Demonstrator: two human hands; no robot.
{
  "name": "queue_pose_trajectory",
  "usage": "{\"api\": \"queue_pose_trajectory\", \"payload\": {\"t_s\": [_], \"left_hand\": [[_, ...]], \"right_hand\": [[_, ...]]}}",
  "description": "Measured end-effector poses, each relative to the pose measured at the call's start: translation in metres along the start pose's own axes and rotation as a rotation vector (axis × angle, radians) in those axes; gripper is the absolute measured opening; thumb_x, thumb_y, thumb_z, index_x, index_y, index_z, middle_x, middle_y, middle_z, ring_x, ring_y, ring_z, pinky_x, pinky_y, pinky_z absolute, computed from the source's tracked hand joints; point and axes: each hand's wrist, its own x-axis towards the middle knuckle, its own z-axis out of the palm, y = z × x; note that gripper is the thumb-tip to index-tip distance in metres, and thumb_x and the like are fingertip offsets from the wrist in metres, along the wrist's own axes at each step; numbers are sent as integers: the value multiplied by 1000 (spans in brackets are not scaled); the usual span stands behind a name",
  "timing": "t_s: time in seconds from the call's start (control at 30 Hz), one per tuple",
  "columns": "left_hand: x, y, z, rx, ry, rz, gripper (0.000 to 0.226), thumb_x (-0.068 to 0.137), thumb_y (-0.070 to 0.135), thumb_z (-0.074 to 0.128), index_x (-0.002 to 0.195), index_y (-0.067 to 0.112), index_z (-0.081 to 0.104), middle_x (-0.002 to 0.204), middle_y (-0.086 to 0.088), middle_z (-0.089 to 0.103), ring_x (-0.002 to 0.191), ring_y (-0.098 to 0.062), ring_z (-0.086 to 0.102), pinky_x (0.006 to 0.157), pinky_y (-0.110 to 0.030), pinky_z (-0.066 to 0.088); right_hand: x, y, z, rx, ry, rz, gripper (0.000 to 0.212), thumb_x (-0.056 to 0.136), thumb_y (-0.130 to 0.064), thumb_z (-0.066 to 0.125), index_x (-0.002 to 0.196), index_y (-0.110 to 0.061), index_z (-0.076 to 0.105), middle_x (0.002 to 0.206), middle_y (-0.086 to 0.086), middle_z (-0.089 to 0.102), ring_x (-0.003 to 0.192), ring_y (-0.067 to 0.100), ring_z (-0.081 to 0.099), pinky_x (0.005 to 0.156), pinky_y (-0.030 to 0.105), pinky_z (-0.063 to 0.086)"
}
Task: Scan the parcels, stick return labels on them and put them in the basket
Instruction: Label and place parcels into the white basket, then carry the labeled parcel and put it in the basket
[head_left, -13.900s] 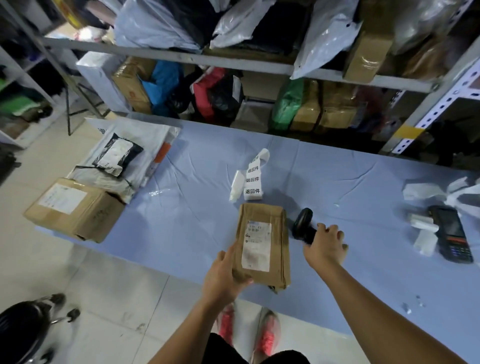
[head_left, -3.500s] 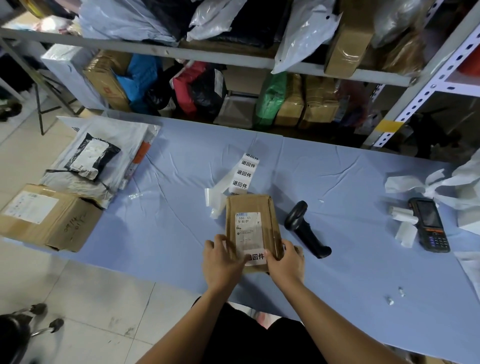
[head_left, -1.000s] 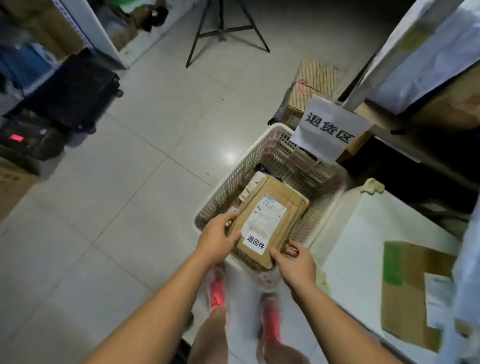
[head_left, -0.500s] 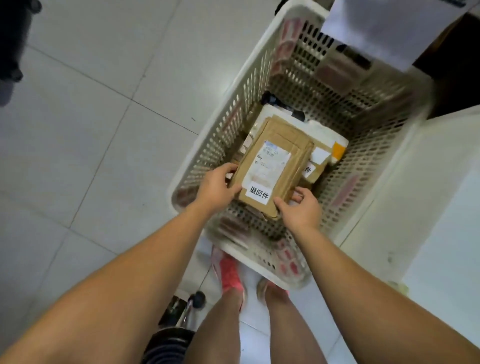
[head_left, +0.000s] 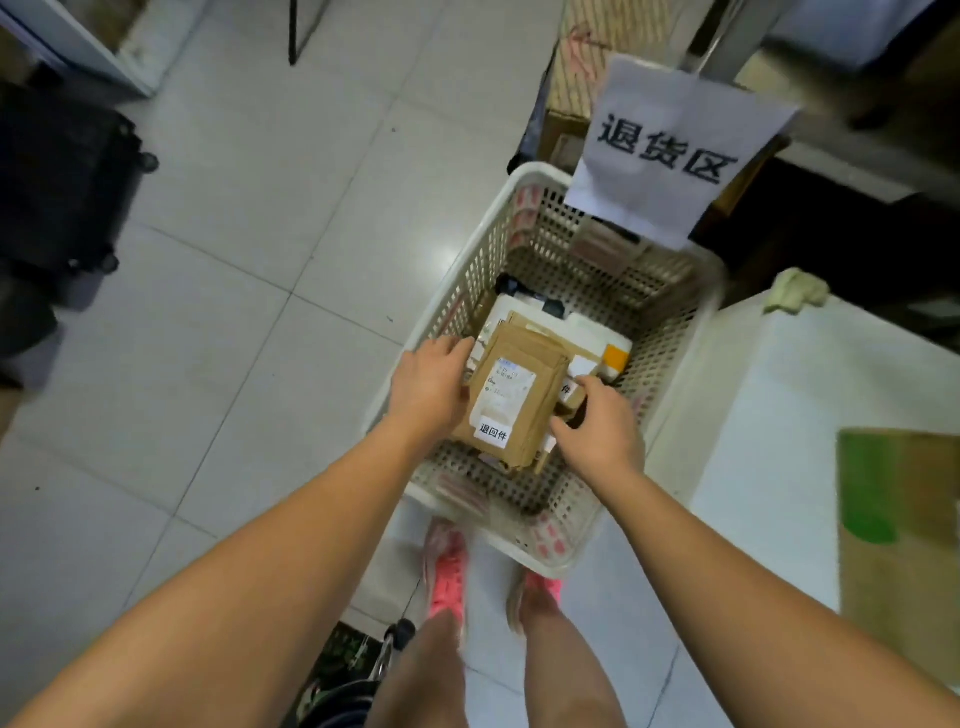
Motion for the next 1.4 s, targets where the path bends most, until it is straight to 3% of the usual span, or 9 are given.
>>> {"api": "queue_pose_trajectory", "payload": {"t_s": [0.13, 0.27, 0.47, 0.63, 0.77, 0.97, 1.2, 1.3, 1.4], "left_hand": [[-26, 44, -89, 127, 102, 149, 63, 80, 19, 70, 138, 22, 46, 135, -3, 53, 121, -24, 50, 98, -41, 45], [-56, 95, -179, 148, 191, 262, 52, 83, 23, 67, 131, 21, 49, 127, -4, 57, 114, -25, 53, 92, -41, 50], [-104, 183, -293, 285, 288, 424, 46, 86, 28, 62, 129, 21, 50, 124, -5, 56, 116, -26, 51, 91, -39, 49], [-163, 262, -334, 371, 415, 506, 45, 87, 35, 63, 129, 21, 54, 125, -4, 57, 119, -25, 51, 92, -39, 45], [-216, 332, -323, 382, 442, 552, 42, 88, 36, 62, 128, 24, 55, 124, -1, 60, 117, -22, 53, 91, -37, 46], [-306, 419, -257, 296, 312, 534, 43, 90, 45, 58, 126, 22, 53, 127, -3, 57, 120, -27, 52, 91, -41, 45], [-369, 462, -172, 254, 159, 429, 43, 91, 45, 55, 127, 22, 51, 120, -3, 58, 115, -25, 53, 89, -41, 45], [-377, 468, -145, 203, 119, 332, 39, 94, 49, 46, 120, 21, 52, 113, -5, 62, 106, -26, 58, 80, -38, 45], [-374, 467, -116, 37, -41, 220, 48, 95, 56, 41, 121, 18, 54, 114, -9, 64, 102, -28, 61, 73, -33, 45]], "right_hand": [[-60, -29, -91, -172, 75, -51, 55, 88, -32, 68, 138, -29, 46, 137, -4, 53, 127, 23, 46, 96, 40, 44], [-129, -42, -181, -197, 228, -44, 57, 91, -33, 65, 144, -27, 42, 143, -3, 49, 133, 23, 42, 104, 40, 39], [-226, -31, -301, -167, 449, -3, 52, 92, -30, 63, 140, -25, 45, 136, -1, 53, 126, 25, 47, 97, 40, 44], [-293, 15, -369, -95, 566, 30, 54, 90, -31, 62, 141, -25, 44, 137, 2, 53, 127, 27, 47, 94, 41, 45], [-344, 86, -401, -86, 604, 41, 48, 89, -34, 63, 133, -22, 48, 132, 4, 54, 122, 28, 50, 88, 38, 45], [-419, 217, -422, 55, 584, 103, 54, 86, -35, 66, 136, -26, 48, 133, 2, 55, 122, 26, 51, 84, 37, 45], [-458, 324, -403, 179, 482, 159, 57, 87, -34, 66, 140, -22, 48, 141, 2, 53, 128, 27, 50, 93, 37, 46], [-456, 347, -385, 255, 395, 189, 62, 87, -36, 67, 142, -18, 47, 143, 6, 52, 129, 27, 49, 97, 37, 46], [-449, 362, -362, 321, 274, 238, 71, 88, -43, 68, 146, -12, 42, 147, 10, 49, 134, 28, 47, 106, 37, 42]]}}
